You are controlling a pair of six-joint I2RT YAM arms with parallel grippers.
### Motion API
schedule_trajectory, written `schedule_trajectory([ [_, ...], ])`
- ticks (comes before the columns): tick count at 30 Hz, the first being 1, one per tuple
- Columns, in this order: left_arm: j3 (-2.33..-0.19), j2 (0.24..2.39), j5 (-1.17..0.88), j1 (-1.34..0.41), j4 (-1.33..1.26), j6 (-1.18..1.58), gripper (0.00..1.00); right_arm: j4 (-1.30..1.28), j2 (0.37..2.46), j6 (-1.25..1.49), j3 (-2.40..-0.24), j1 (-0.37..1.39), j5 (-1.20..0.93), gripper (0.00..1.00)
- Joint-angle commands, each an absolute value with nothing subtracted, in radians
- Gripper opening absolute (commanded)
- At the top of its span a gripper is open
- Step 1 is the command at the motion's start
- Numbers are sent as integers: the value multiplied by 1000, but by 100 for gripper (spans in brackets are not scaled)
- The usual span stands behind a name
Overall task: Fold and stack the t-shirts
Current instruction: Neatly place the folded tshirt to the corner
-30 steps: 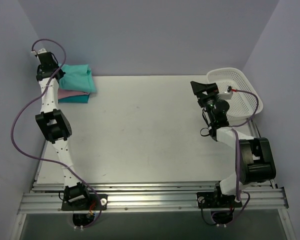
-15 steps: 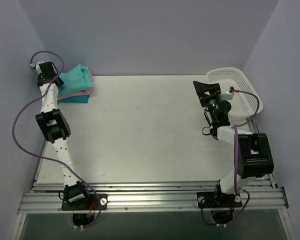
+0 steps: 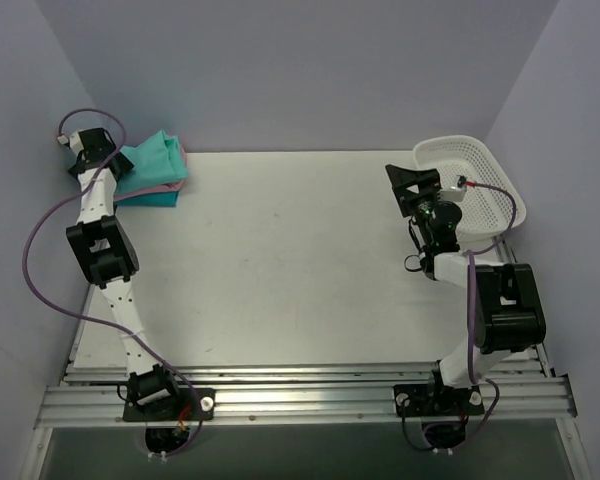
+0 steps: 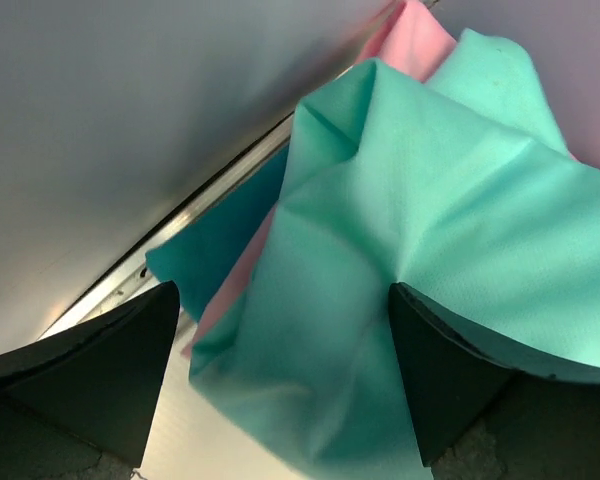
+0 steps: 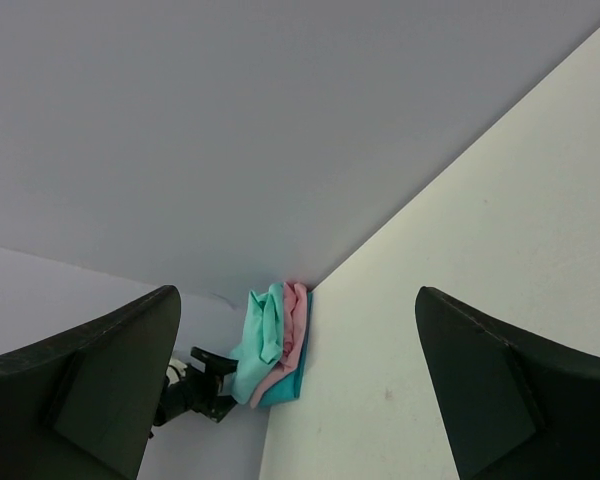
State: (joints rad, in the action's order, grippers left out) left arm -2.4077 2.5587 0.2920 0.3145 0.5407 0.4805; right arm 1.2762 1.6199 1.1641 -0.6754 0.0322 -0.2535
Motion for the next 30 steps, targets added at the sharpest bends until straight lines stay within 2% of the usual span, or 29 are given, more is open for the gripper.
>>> schedule_trajectory([
  [1, -2350, 2358, 325, 311, 445, 497, 94, 1407, 1620, 1175, -667, 26, -279, 100],
  [5, -2299, 2238, 324, 269, 411, 476, 94, 1416, 1614, 1180, -663, 28, -285, 100],
  [11, -2257, 2093, 454, 201, 377, 384, 94, 1419, 1598, 1178, -652, 28, -288, 100],
  [20, -2125, 1861, 548, 68, 465, 468, 94, 1339, 1583, 1121, -693, 99, -259, 100],
  [23, -2022, 1786, 534, 11, 514, 506, 94, 1192, 1548, 1025, -750, 174, -226, 100],
  [27, -1766, 1648, 540, -135, 466, 469, 94, 663, 1509, 763, -963, 323, -60, 100],
  [30, -1579, 1537, 679, -246, 494, 492, 94, 636, 1461, 696, -979, 398, -26, 100],
])
